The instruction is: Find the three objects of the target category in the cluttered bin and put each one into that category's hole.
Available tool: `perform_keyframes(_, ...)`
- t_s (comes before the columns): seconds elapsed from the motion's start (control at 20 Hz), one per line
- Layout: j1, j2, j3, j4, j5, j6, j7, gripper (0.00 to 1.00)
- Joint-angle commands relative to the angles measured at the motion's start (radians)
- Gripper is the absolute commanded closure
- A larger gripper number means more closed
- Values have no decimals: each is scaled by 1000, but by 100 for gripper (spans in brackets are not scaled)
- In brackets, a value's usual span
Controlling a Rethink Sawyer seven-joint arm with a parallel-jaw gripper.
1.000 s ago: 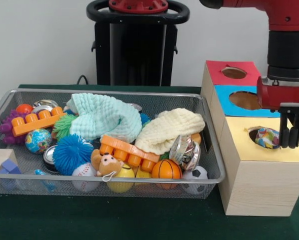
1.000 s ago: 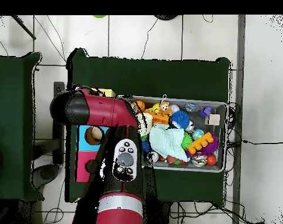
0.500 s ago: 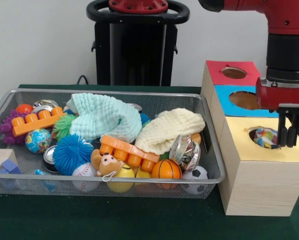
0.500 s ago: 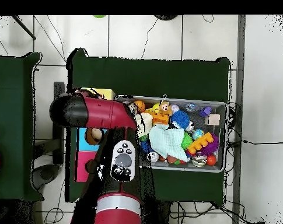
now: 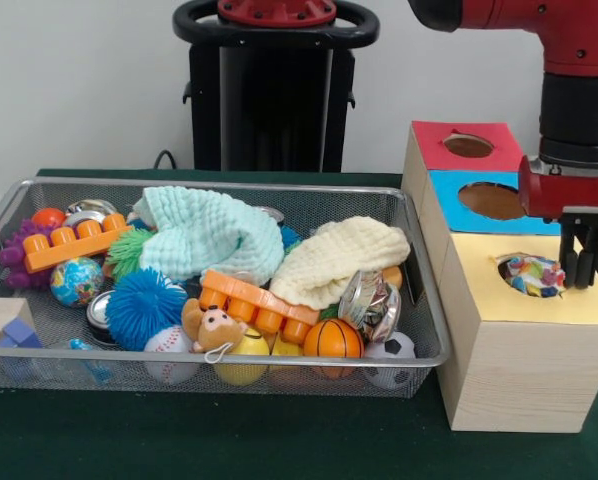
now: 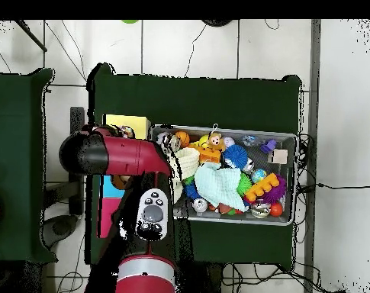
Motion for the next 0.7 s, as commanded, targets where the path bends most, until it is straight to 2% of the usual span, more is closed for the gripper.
perform_keyframes(0.05,3,42,56,134,26,-74,236,100)
perform_keyframes(0.55,20,76,-10,73,29,-118,237,100)
perform_keyframes(0.7,8,83,0,63,31,-136,230,100)
